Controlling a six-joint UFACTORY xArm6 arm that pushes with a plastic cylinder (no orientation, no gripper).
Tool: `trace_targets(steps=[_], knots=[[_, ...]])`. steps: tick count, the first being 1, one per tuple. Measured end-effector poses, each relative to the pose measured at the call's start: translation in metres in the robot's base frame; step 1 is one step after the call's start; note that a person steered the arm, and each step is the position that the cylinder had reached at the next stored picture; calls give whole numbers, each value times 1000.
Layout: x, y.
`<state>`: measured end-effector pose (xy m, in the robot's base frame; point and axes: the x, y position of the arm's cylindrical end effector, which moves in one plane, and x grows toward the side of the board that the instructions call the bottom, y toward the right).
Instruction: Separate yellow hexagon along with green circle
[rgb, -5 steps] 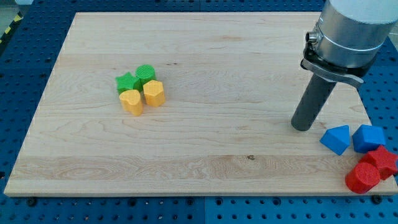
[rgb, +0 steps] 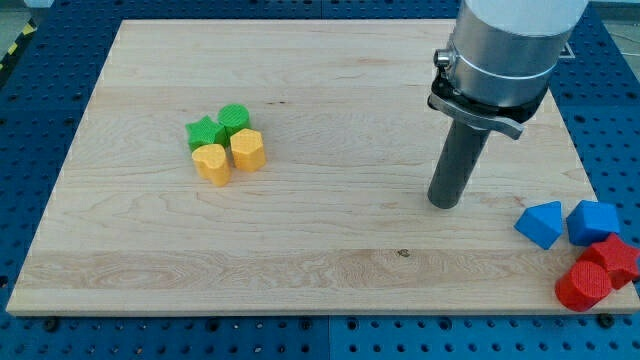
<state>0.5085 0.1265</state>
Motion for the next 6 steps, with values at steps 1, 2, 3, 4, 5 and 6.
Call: trace_targets(steps=[1,2,3,4,5,6], knots=[[0,-8],[23,-18],[27,-40],[27,-53],[30,-71],[30,-98]])
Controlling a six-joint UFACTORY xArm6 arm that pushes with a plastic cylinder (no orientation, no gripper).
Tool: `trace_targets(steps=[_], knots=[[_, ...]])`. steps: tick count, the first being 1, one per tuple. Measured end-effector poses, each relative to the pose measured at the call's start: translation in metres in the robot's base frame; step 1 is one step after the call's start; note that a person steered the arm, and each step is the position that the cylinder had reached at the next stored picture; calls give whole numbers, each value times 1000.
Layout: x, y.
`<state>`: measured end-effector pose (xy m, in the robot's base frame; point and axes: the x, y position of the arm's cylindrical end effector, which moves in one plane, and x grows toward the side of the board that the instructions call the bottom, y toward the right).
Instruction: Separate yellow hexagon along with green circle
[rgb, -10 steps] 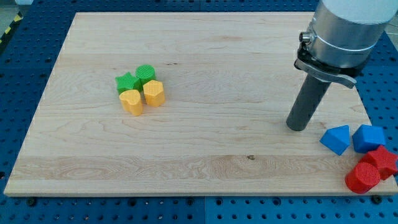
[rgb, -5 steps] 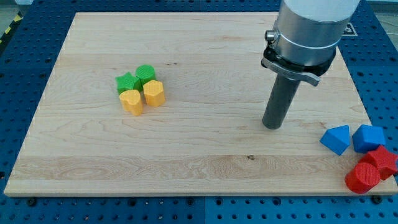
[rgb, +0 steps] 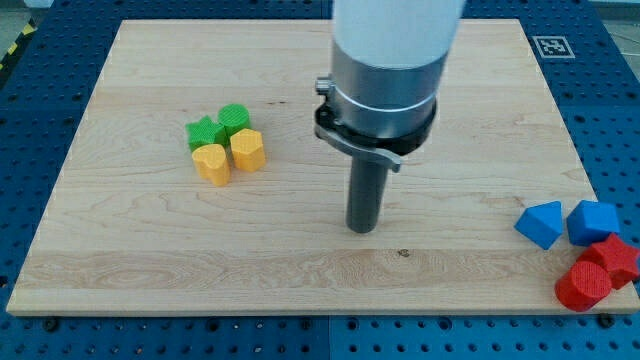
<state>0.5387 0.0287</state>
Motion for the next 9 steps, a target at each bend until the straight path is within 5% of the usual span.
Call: trace_targets(steps=[9], knots=[[-80,-131]])
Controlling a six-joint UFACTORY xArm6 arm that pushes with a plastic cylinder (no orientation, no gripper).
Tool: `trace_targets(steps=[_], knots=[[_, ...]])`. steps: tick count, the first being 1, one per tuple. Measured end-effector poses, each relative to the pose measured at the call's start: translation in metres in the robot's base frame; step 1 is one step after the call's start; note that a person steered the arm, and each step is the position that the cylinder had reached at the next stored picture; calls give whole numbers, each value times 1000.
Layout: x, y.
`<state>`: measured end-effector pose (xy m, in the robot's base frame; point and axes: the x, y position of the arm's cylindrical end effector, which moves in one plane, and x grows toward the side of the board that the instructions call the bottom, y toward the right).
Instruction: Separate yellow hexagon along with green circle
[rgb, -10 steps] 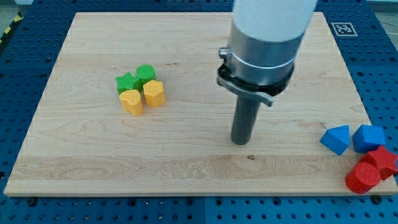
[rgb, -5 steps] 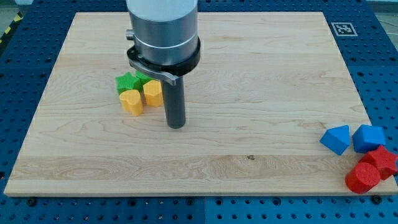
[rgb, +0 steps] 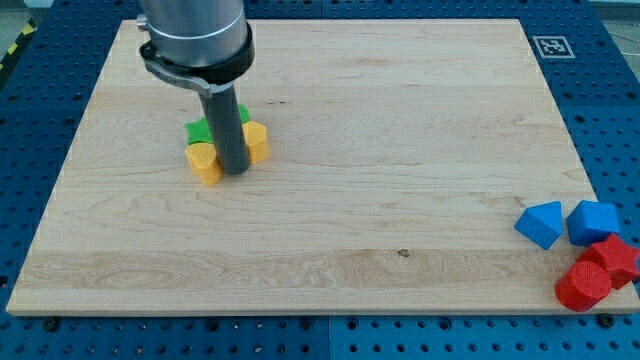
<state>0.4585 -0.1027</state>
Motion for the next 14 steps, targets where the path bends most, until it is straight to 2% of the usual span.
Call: trace_targets(steps=[5,6,11,12,14], knots=[[-77,5],[-75,25],[-63,50],[-43,50],[-39,46]])
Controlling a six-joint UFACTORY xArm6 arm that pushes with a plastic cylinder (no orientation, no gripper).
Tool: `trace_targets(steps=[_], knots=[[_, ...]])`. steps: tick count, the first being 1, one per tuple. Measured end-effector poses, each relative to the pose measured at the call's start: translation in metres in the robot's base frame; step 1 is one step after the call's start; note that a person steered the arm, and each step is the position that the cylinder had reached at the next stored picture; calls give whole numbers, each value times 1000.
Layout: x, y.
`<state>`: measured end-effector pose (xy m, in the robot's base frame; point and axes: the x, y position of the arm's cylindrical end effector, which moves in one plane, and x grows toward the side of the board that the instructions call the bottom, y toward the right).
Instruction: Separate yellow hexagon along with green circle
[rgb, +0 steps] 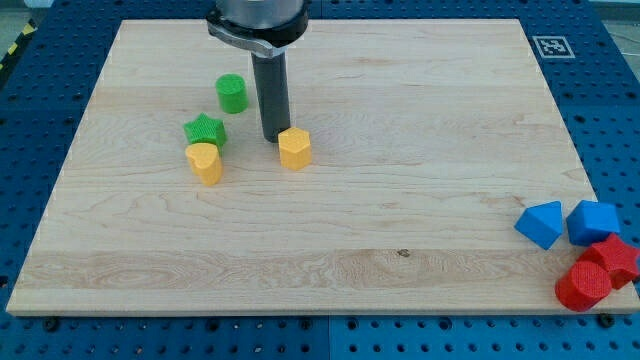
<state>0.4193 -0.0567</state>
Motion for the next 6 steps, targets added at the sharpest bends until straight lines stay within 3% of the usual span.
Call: trace_targets(steps=[4,6], knots=[[14,50],[38,41]])
